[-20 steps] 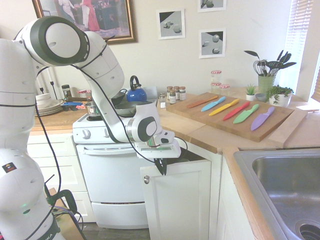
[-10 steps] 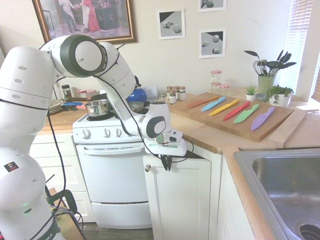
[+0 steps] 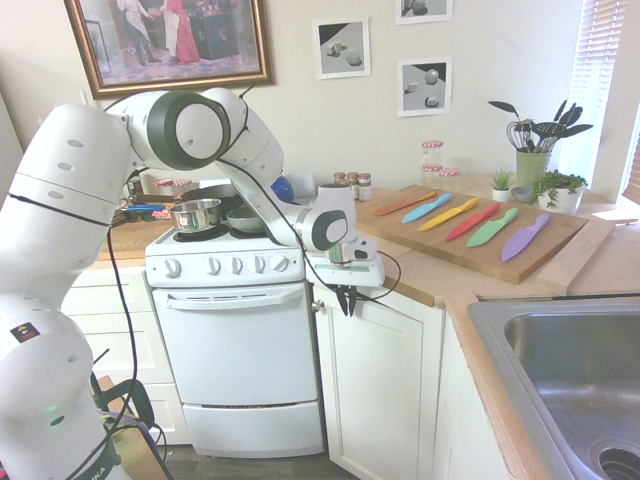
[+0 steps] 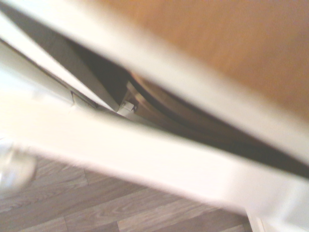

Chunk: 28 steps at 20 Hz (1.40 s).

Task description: Close the cabinet

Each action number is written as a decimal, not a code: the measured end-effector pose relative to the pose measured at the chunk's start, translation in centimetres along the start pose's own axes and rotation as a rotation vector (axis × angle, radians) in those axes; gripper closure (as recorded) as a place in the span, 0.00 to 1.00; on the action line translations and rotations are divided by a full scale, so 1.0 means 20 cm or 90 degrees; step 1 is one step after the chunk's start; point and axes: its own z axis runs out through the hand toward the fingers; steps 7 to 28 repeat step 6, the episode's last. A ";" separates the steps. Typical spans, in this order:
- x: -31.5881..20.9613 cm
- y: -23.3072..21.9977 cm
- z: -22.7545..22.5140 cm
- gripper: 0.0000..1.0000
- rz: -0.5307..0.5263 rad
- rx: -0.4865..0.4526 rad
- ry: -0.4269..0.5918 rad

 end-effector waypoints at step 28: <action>0.02 0.02 -0.01 1.00 0.011 0.005 -0.004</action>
